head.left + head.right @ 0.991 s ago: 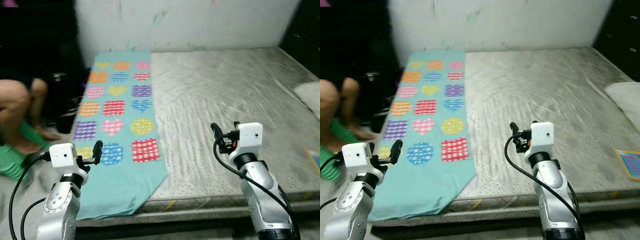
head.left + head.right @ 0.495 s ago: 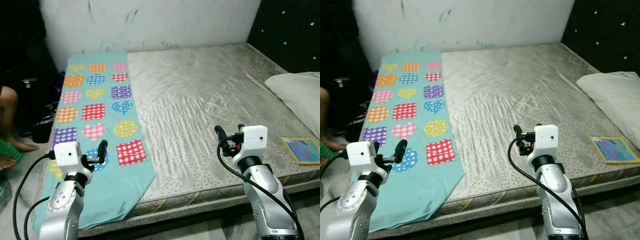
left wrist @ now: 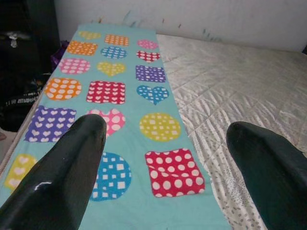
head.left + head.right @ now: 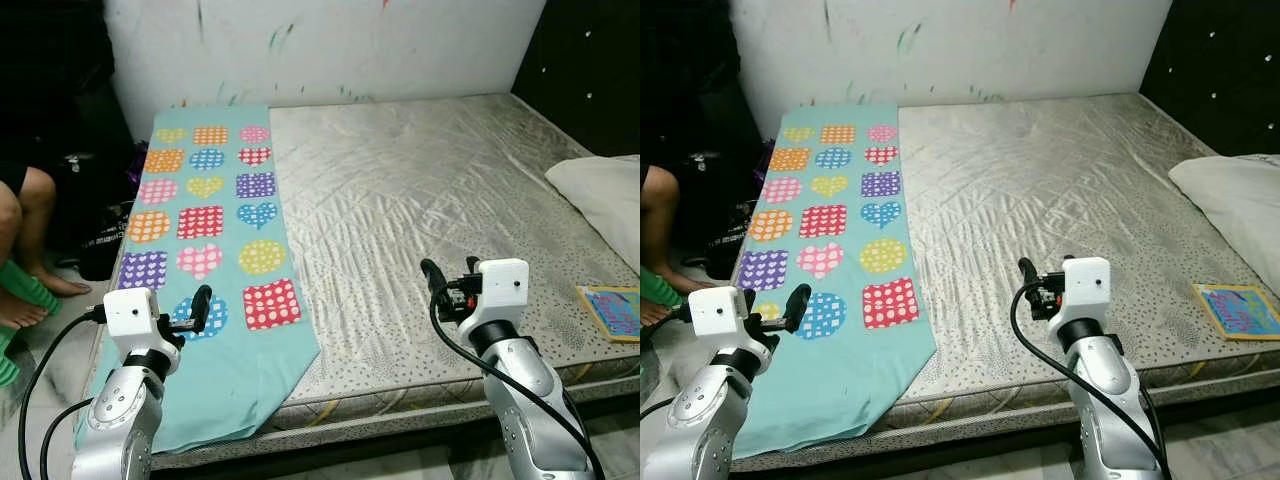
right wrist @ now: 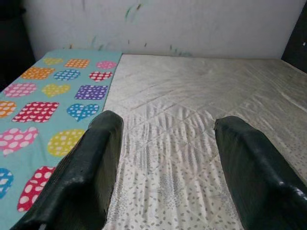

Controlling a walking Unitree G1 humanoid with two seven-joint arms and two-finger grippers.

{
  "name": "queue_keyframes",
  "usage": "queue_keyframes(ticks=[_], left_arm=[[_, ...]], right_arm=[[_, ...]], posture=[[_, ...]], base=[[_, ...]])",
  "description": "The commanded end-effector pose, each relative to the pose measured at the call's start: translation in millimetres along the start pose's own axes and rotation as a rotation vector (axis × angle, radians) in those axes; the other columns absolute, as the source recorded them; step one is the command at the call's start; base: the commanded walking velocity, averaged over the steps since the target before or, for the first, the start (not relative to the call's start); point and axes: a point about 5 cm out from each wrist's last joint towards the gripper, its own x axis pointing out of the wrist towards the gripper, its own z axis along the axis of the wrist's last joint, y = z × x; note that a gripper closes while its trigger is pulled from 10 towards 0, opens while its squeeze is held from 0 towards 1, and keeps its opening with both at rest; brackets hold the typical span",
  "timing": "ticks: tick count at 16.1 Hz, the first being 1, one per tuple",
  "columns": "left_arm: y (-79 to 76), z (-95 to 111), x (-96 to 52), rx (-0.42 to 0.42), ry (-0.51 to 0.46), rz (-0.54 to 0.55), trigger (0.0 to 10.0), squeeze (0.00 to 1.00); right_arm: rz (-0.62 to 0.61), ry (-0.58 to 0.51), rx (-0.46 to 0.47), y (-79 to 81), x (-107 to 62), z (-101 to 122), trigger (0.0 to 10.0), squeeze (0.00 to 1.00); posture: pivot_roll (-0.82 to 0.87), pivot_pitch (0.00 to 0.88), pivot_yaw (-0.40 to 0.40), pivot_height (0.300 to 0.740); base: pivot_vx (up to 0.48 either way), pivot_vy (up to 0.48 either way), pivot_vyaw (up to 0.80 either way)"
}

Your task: Clean up the room

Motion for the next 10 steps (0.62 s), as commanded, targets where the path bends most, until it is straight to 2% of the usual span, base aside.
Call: queue_keyframes(ticks=[1, 4, 10], left_arm=[[0.7, 3.1, -2.2, 0.001, -0.003, -0.007, 10.0, 0.00], [-0.3, 3.4, -3.0, -0.005, -0.005, -0.014, 10.0, 0.00], [-0.3, 3.2, -4.9, -0.025, -0.011, -0.007, 10.0, 0.00]], right_arm=[[0.013, -0.003, -0.005, -0.1, -2.1, 3.4, 10.0, 0.00], [0.021, -0.004, -0.009, -0.4, -2.8, 4.3, 10.0, 0.00], [0.045, -0.005, -0.025, -0.4, -0.1, 6.9, 10.0, 0.00]], posture=[[-0.18, 0.000, 0.018, 0.695], [-0.18, 0.000, 0.016, 0.670], [-0.18, 0.000, 0.008, 0.670]], base=[[0.000, 0.000, 0.00], [0.000, 0.000, 0.00], [0.000, 0.000, 0.00]])
